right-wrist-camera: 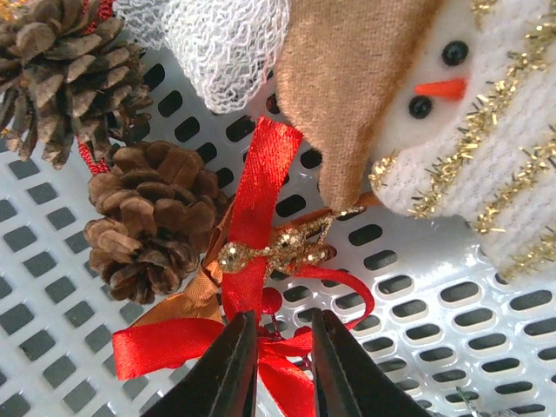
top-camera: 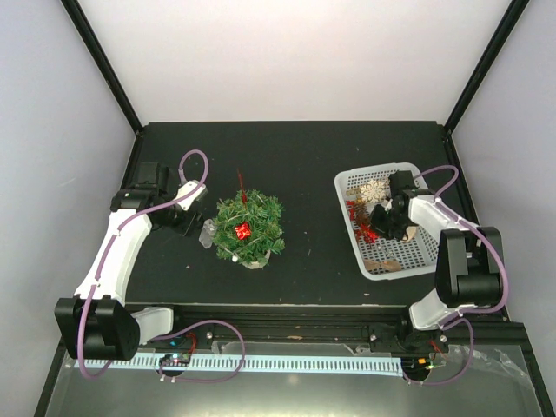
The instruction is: Decorate the small christmas tree
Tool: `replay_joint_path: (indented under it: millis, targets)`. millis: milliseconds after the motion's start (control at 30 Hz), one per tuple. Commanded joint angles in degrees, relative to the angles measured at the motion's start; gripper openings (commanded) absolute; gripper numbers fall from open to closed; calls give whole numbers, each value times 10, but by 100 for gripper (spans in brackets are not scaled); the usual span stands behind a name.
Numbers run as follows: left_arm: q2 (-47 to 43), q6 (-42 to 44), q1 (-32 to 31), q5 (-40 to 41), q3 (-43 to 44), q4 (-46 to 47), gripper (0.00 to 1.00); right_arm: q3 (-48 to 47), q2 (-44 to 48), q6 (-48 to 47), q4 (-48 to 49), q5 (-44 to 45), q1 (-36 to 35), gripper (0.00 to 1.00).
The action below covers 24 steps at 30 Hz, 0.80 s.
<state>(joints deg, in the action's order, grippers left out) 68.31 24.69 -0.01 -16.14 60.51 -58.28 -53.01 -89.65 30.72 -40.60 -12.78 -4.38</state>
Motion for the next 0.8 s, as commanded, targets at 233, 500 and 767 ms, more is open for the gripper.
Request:
replay_joint_path:
  millis: [233,500,767]
  targets:
    - [-3,-3,-1,-11,8,-6,53,-18,-15,9,21,2,-1,43]
    - [-4,-3,-1,-15,4,-5,53,-18,-32,11,36,7,-1,48]
    - [-9,-2,-1,-15,-3,-5,53,-18,-47,23,63,-5,-1,38]
